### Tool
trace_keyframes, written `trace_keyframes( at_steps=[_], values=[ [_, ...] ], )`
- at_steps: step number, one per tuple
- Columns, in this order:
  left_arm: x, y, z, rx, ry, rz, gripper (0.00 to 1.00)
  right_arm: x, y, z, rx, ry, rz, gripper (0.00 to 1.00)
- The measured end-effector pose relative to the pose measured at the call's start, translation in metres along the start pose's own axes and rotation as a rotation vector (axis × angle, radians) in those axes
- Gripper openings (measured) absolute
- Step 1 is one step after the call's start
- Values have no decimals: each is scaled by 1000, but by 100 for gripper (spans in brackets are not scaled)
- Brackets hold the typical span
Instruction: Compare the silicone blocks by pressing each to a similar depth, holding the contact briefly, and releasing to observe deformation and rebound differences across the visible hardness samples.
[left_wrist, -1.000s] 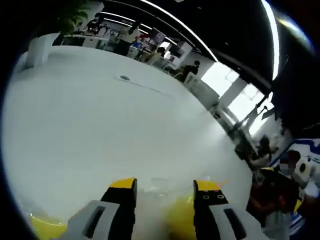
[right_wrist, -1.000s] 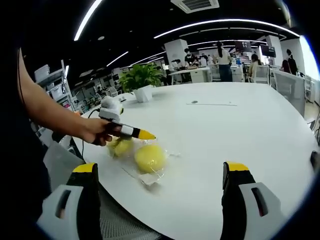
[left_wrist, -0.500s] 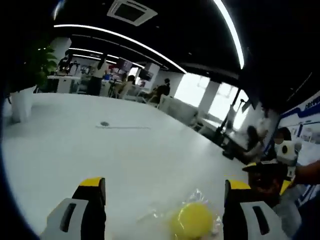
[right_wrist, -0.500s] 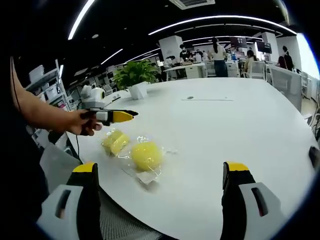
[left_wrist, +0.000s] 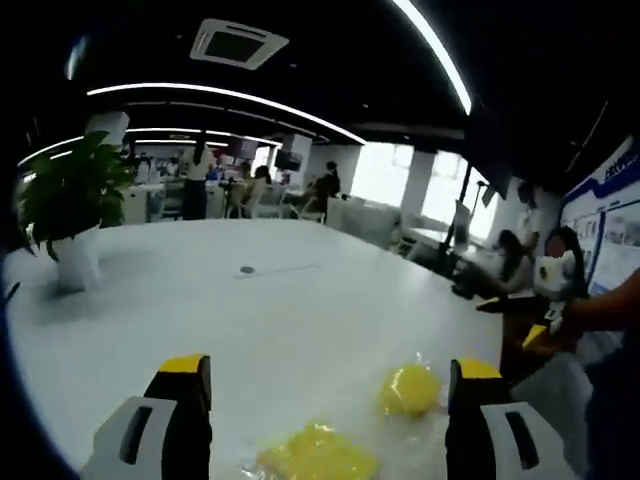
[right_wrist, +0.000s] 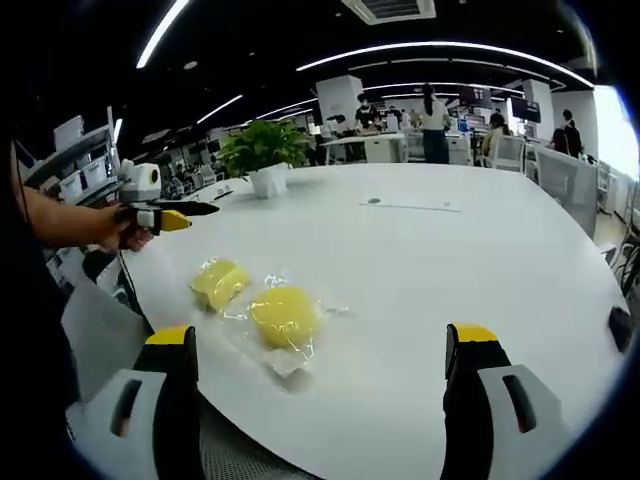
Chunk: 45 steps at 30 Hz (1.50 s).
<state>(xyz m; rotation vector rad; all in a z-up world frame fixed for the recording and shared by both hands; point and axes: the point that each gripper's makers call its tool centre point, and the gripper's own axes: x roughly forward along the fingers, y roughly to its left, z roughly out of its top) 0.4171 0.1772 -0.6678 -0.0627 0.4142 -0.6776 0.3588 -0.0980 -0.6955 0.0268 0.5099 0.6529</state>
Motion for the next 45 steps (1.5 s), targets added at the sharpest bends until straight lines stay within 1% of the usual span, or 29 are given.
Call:
trace_keyframes(
  at_steps=[2, 4, 7, 9, 10, 12, 13, 16, 17, 19, 21, 23, 26, 29, 33, 36, 39, 43, 45],
  values=[
    [-16, 0, -2, -33, -18, -5, 100, 0, 0, -2, -8, 10, -6, 97],
    [-28, 5, -9, -18, -21, 16, 100, 0, 0, -2, -2, 7, -8, 97],
    [-40, 9, -23, -6, 7, 28, 100, 0, 0, -2, 1, 8, -16, 97],
    [-51, 11, -32, -22, 17, 34, 100, 0, 0, -2, 9, 2, -21, 97],
    [-57, 14, -35, -44, 17, 47, 100, 0, 0, -1, 12, -2, -23, 97],
    [-65, 19, -39, -71, 13, 60, 100, -1, 0, -2, 12, -1, -28, 97],
    [-71, 22, -41, -70, 7, 71, 100, -2, 0, -1, 10, -1, -34, 97],
    [-83, 29, -46, -79, 5, 101, 100, -3, 5, -1, 45, -17, -24, 97],
    [-89, 34, -47, -85, -8, 121, 100, -2, 5, -3, 44, -13, -26, 97],
    [-97, 36, -49, -102, -22, 122, 100, -2, 5, -8, 27, 9, -41, 97],
    [-104, 38, -54, -107, -18, 141, 100, -4, 4, -11, 1, 19, -60, 97],
    [-109, 41, -59, -122, -17, 147, 100, -5, 6, -11, 7, 20, -55, 97],
    [-114, 42, -65, -120, -12, 161, 100, -6, 7, -13, -17, 36, -41, 97],
    [-119, 41, -64, -133, -28, 165, 100, -9, 4, -16, -19, 42, -41, 97],
    [-119, 36, -60, -114, -32, 156, 100, -14, -1, -22, 0, 43, -57, 97],
    [-116, 35, -62, -110, -24, 149, 100, -16, -3, -24, 6, 43, -71, 97],
    [-114, 36, -62, -108, -23, 143, 100, -18, -2, -21, 7, 25, -75, 97],
    [-113, 39, -59, -127, -43, 144, 100, -17, 0, -22, 19, 29, -74, 97],
    [-113, 39, -61, -135, -41, 146, 100, -17, 0, -19, 13, 22, -76, 97]
  ],
)
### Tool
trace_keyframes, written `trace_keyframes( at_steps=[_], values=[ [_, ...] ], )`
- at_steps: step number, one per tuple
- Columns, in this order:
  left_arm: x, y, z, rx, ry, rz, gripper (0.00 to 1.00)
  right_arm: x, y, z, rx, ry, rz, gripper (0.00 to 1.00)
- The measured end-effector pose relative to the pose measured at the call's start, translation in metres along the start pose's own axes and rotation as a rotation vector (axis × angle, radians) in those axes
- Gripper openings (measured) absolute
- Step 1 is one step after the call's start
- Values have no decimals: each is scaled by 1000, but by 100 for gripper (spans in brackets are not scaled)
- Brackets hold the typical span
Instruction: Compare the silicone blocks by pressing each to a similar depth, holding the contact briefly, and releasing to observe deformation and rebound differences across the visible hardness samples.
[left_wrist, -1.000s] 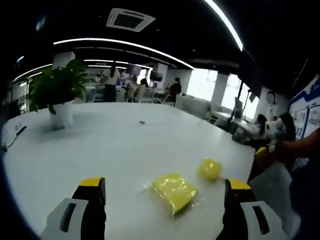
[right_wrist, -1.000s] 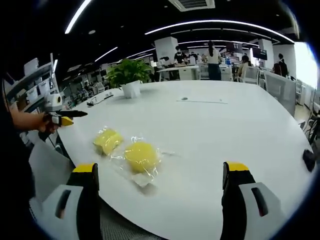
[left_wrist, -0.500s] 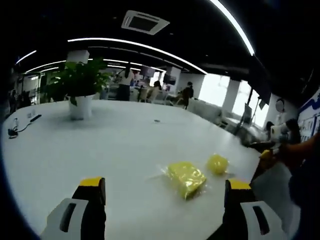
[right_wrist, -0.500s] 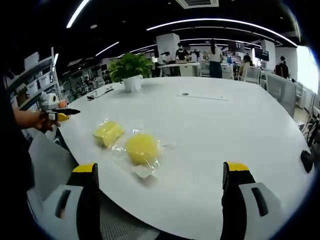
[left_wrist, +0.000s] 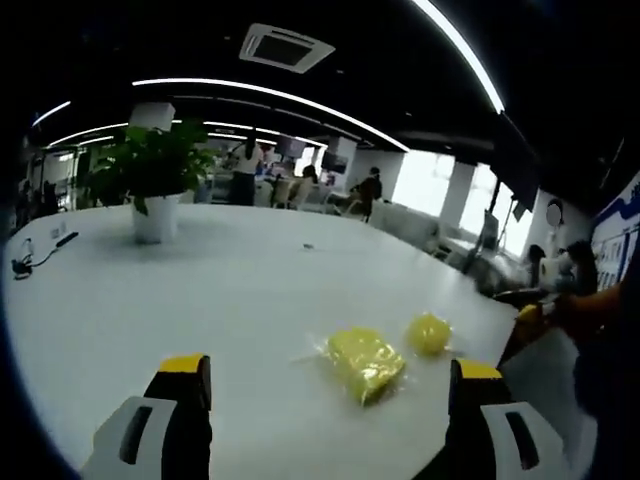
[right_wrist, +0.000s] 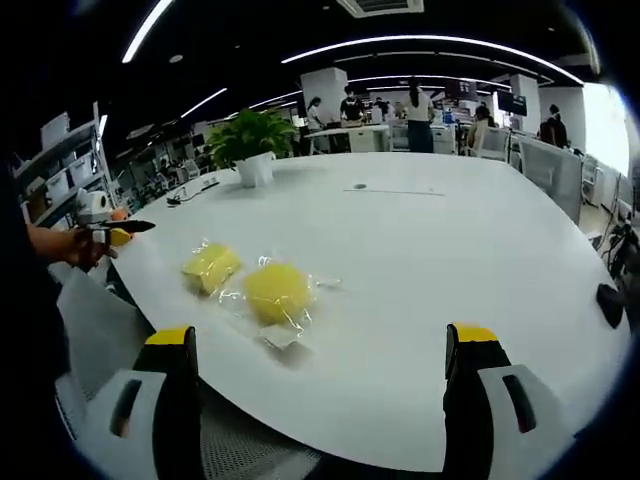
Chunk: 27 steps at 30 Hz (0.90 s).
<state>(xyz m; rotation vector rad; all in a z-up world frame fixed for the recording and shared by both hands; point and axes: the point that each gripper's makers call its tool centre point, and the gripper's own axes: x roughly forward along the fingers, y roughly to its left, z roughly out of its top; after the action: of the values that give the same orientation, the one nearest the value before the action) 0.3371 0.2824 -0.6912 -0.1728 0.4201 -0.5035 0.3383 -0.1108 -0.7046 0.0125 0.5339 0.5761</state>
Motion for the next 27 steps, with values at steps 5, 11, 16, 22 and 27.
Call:
trace_keyframes(
  at_steps=[5, 11, 16, 22, 27],
  values=[
    [-1, -7, 2, -4, -3, -7, 100, 1, 3, 2, 4, 0, 6, 97],
    [-3, -6, 2, -14, -12, 3, 100, 2, 4, 5, 4, -2, 10, 97],
    [-8, -2, 2, -33, -26, 21, 100, 3, 6, 1, 2, 11, 11, 97],
    [-8, 2, -4, -35, -22, 26, 100, 2, 6, 3, 6, 4, 8, 97],
    [-5, 2, -3, -34, -29, 29, 100, 3, 7, 4, 7, 0, 8, 97]
  ],
)
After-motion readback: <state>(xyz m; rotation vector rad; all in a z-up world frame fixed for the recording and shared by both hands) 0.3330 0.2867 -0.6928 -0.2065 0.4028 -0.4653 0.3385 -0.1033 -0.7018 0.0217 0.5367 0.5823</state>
